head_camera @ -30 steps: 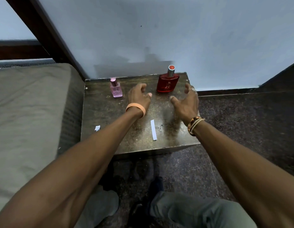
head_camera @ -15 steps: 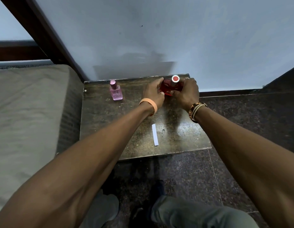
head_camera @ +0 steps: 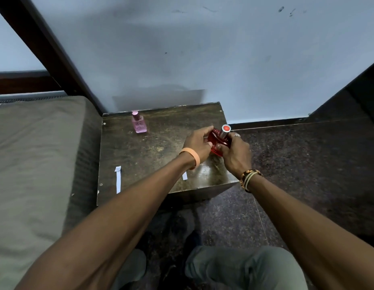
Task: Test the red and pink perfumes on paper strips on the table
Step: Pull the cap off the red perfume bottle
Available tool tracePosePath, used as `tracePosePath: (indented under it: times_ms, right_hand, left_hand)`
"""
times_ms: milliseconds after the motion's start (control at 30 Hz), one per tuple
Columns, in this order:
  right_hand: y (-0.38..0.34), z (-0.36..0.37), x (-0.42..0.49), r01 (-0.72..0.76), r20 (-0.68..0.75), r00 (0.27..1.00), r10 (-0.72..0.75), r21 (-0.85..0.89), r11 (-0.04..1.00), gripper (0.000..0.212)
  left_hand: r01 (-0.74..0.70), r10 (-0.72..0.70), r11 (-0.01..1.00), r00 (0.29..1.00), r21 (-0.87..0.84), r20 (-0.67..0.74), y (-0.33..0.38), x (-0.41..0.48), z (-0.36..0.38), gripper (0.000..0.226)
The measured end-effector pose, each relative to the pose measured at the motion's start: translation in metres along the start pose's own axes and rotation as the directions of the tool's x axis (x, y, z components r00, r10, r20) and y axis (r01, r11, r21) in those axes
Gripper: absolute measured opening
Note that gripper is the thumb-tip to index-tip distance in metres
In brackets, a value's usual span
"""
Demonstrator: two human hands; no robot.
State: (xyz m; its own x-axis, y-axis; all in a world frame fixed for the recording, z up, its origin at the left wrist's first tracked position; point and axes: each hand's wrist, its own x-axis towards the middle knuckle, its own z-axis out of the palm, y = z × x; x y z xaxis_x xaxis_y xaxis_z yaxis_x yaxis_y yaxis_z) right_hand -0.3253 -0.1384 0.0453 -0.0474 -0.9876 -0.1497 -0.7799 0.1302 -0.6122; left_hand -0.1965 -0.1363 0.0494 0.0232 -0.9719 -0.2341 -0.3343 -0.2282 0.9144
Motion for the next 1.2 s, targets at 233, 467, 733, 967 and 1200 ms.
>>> tracePosePath:
  times_ms: [233,467,733,967,1200]
  right_hand:
    - [0.019,0.0,-0.035,-0.057,0.028,0.998,0.057,0.014,0.998,0.032]
    - [0.023,0.009,-0.046,-0.062,0.023,0.998,0.062,0.002,0.998,0.027]
    - [0.022,0.002,-0.036,-0.012,0.073,0.997,0.006,0.08,0.997,0.031]
    - [0.024,0.006,-0.037,-0.009,0.103,0.995,0.006,0.031,0.999,0.01]
    - [0.019,0.009,-0.043,0.047,0.058,0.998,-0.039,-0.152,0.987,0.013]
  left_hand:
    - [0.002,-0.003,0.997,1.0,0.071,0.016,0.0,-0.034,0.011,0.051]
    - [0.036,-0.041,0.992,0.998,0.123,0.04,-0.016,-0.04,0.011,0.058]
    - [0.019,-0.025,0.973,0.999,0.23,0.024,-0.011,-0.039,0.01,0.056]
    - [-0.124,0.114,0.945,0.992,0.302,0.052,0.015,-0.03,0.018,0.053]
    - [-0.169,0.213,0.871,0.976,0.462,-0.046,0.013,-0.027,0.021,0.033]
